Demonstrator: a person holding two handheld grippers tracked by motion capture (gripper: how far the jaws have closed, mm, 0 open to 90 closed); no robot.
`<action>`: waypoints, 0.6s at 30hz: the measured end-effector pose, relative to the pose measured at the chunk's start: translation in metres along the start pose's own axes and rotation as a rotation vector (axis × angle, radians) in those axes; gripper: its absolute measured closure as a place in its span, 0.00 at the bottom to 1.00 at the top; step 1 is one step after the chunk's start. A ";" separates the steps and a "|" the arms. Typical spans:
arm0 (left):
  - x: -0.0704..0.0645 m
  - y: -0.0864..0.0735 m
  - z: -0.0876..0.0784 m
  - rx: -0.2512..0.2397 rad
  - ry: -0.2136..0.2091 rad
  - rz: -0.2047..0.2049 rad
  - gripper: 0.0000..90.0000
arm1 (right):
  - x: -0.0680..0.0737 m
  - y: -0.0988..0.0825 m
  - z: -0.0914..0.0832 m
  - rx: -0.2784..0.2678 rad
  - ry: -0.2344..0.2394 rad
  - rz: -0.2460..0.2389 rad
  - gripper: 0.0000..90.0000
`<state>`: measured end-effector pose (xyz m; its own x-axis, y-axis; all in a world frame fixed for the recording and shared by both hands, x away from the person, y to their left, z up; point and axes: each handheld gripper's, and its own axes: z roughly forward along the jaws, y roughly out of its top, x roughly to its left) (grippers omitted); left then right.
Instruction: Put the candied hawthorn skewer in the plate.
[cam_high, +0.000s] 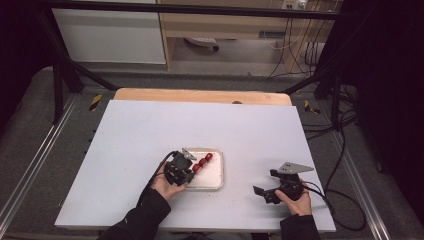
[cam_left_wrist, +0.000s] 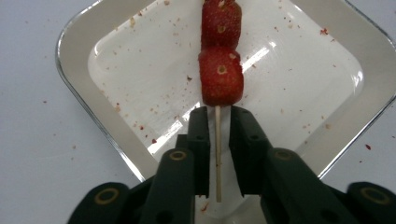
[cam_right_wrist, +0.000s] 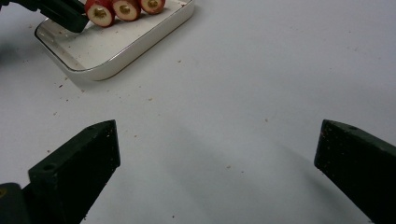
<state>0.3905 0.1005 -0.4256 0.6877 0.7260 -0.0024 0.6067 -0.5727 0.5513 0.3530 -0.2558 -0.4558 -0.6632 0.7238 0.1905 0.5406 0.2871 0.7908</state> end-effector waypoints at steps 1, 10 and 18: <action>0.001 0.000 -0.002 -0.012 -0.007 0.004 0.81 | 0.000 0.000 0.000 0.000 0.000 0.000 0.01; 0.010 -0.008 -0.018 -0.071 -0.080 0.044 0.44 | 0.000 0.000 -0.001 -0.003 -0.001 0.003 0.01; 0.022 -0.022 -0.033 -0.109 -0.119 0.075 0.17 | 0.000 0.000 -0.001 0.000 -0.001 0.008 0.01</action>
<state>0.3794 0.1416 -0.4101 0.7758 0.6288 -0.0525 0.5090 -0.5744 0.6410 0.3528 -0.2560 -0.4552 -0.6585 0.7265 0.1961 0.5457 0.2816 0.7892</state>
